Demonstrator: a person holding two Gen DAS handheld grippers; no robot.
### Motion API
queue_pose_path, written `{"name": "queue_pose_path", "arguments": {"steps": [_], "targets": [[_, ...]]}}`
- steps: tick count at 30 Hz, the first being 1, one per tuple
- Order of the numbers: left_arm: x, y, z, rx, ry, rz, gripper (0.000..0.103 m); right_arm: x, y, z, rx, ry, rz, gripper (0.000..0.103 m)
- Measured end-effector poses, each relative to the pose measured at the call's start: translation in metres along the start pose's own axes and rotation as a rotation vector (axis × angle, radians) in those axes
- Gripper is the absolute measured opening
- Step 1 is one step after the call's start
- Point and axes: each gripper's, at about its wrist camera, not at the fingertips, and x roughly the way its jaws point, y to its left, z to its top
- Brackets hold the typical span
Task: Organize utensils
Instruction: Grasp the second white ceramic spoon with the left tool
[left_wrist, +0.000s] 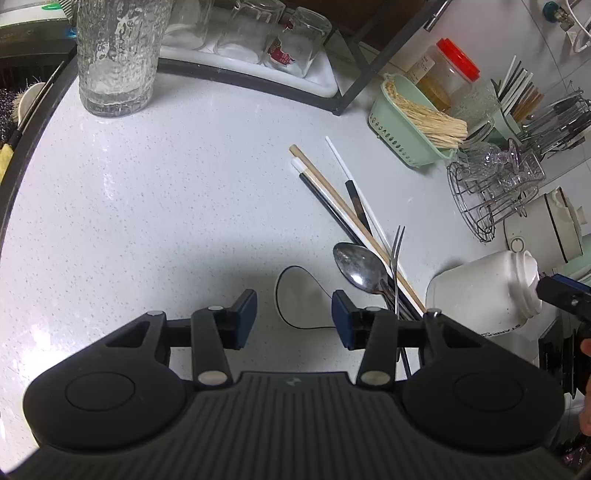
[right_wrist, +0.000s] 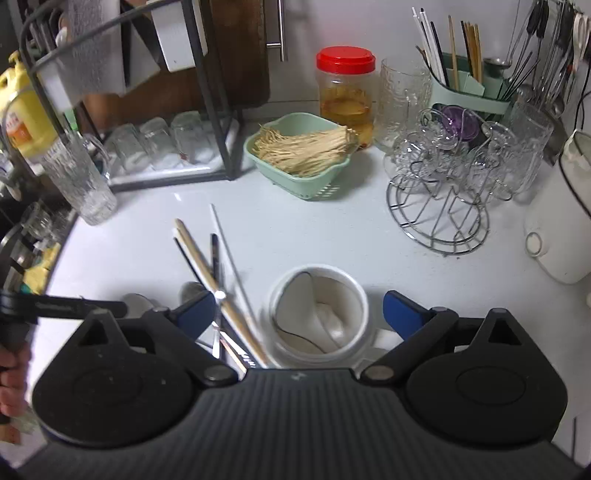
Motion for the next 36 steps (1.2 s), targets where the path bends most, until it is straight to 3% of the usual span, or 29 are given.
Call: {"name": "queue_pose_path", "arguments": {"steps": [4, 10, 20, 24, 28, 33, 36], "targets": [[0.004, -0.003, -0.001, 0.007, 0.000, 0.000, 0.045, 0.009, -0.003, -0.008, -0.050, -0.031, -0.009, 0.099], [0.010, -0.007, -0.003, 0.005, -0.001, 0.013, 0.040, 0.031, -0.012, -0.019, -0.061, -0.007, 0.011, 0.099], [0.020, -0.003, -0.002, -0.044, -0.014, 0.059, 0.040, 0.052, -0.012, -0.027, -0.122, -0.021, 0.038, 0.098], [0.024, -0.005, -0.001, -0.052, -0.025, 0.075, 0.040, 0.055, -0.011, -0.033, -0.159, -0.035, 0.047, 0.090], [0.027, -0.010, 0.003, -0.046, -0.013, 0.102, 0.039, 0.053, -0.012, -0.036, -0.189, -0.067, 0.072, 0.092], [0.034, -0.019, 0.008, 0.004, 0.019, 0.156, 0.019, 0.052, -0.013, -0.040, -0.206, -0.096, 0.098, 0.091], [0.036, -0.023, 0.011, 0.017, 0.026, 0.168, 0.015, 0.052, -0.015, -0.041, -0.210, -0.102, 0.116, 0.091]]}}
